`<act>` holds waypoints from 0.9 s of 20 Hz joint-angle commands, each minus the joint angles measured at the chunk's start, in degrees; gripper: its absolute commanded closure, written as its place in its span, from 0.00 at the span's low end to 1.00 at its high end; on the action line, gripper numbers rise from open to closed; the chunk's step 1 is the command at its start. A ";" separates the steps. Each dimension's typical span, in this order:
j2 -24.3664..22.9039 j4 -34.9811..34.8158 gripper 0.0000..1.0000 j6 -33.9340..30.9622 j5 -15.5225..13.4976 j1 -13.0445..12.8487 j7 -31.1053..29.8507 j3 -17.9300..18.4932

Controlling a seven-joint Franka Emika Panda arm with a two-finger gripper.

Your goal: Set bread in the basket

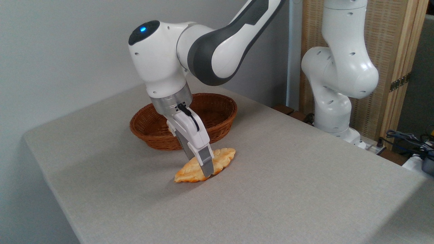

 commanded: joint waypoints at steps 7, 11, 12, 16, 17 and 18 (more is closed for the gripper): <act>0.96 -0.12 0.41 1.91 1.62 -0.27 1.08 -0.05; 0.87 -0.21 0.55 1.83 1.62 -0.27 1.09 -0.57; 0.87 -0.21 0.55 1.83 1.62 -0.27 1.09 -0.58; 0.87 -0.21 0.55 1.83 1.62 -0.27 1.09 -0.58; 0.87 -0.21 0.55 1.83 1.62 -0.27 1.09 -0.58; 0.87 -0.12 0.55 1.83 1.62 -0.27 1.09 -0.66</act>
